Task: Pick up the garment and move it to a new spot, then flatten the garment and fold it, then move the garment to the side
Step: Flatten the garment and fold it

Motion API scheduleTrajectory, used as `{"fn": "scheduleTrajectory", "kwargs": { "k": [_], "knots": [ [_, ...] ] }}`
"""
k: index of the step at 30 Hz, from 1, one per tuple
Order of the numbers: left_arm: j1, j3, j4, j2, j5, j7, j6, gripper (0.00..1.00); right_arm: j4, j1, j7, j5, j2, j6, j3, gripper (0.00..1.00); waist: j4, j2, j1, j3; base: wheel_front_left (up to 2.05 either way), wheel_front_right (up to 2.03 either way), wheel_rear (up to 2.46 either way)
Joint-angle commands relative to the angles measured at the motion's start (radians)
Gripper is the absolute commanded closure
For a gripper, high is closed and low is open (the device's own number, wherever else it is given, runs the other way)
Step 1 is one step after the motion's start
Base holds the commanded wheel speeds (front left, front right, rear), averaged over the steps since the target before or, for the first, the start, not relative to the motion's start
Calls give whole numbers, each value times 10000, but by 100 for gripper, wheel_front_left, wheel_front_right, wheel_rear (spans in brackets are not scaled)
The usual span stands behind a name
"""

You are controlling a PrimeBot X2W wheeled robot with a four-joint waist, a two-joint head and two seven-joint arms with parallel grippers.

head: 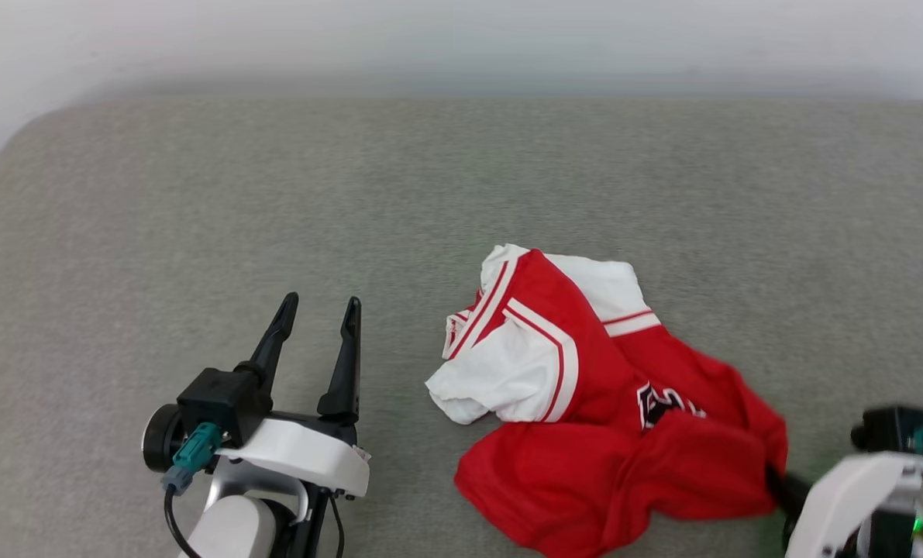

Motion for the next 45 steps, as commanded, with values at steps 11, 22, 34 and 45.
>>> {"fn": "scheduleTrajectory", "kwargs": {
  "k": [11,22,34,45],
  "knots": [
    [194,-17,-74,278,-89,413,91,0,-1442,2575,222,-438,1605,-17,-53,0,-644,0,0,-6,0,0,0],
    [290,-93,-16,123,-218,313,199,0,-2157,1078,-3829,-1265,1586,-14,-729,0,-13,0,0,-183,0,0,0],
    [-521,-385,68,-236,-210,-14,-9,0,143,-2386,-1060,-1206,-532,-13,122,0,1131,0,0,656,0,0,0],
    [-1268,-695,598,-760,-242,-383,-351,0,1409,-4711,1809,-55,-2801,-13,3555,0,2206,0,0,1725,0,0,0]
  ]
}}
